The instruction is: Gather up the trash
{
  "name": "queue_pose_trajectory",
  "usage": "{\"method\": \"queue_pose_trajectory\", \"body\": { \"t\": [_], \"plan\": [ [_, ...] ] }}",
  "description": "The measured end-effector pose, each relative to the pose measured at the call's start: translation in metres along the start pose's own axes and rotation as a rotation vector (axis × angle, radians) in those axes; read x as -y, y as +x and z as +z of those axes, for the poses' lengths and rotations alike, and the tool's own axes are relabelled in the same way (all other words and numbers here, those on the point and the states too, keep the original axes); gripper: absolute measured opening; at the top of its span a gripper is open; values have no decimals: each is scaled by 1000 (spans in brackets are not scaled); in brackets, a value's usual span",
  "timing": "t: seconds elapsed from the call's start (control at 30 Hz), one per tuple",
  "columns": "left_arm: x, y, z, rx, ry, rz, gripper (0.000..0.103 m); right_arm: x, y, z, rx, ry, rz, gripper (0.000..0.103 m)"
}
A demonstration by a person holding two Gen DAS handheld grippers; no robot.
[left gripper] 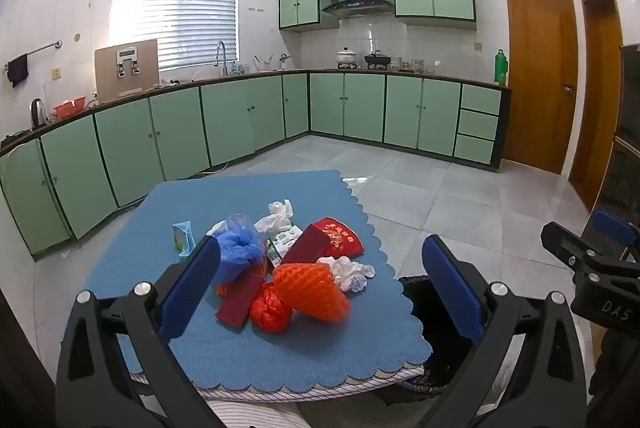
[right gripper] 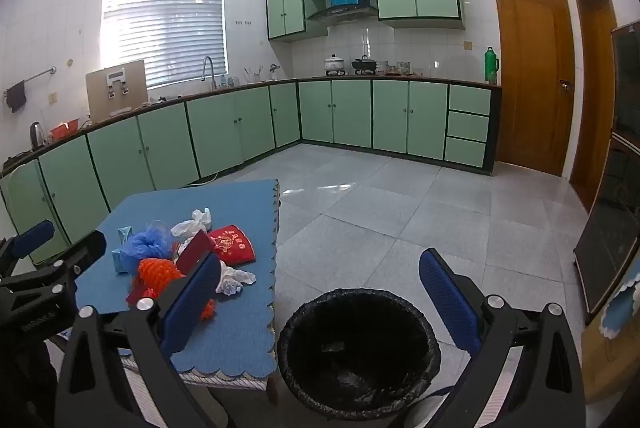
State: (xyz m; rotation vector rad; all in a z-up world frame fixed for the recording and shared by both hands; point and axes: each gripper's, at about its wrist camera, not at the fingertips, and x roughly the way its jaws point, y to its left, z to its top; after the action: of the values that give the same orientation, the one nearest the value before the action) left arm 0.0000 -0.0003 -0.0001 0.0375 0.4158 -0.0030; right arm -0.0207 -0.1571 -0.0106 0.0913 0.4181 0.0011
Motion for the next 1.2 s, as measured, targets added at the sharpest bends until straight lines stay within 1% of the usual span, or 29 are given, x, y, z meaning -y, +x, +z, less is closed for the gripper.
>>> {"method": "queue_pose_trajectory", "body": {
  "t": [0.13, 0.23, 0.43, 0.73, 0.83, 1.2],
  "plan": [
    [0, 3, 1, -11, -6, -1, 98, 0, -1, 0, 5, 1, 1, 97],
    [-2, 3, 5, -7, -7, 2, 98, 1, 1, -2, 2, 5, 0, 97],
    [-2, -1, 3, 4, -11, 2, 98, 2, 1, -1, 3, 9, 0, 97],
    [-3, -1, 3, 2, -16, 0, 98, 0, 1, -1, 3, 11, 3, 97],
    [-2, -1, -1, 0, -18, 2, 98, 0, -1, 4, 2, 9, 3, 97],
    [-6, -1, 5, -3, -25, 6, 98, -2, 0, 5, -1, 8, 4, 97]
  ]
}}
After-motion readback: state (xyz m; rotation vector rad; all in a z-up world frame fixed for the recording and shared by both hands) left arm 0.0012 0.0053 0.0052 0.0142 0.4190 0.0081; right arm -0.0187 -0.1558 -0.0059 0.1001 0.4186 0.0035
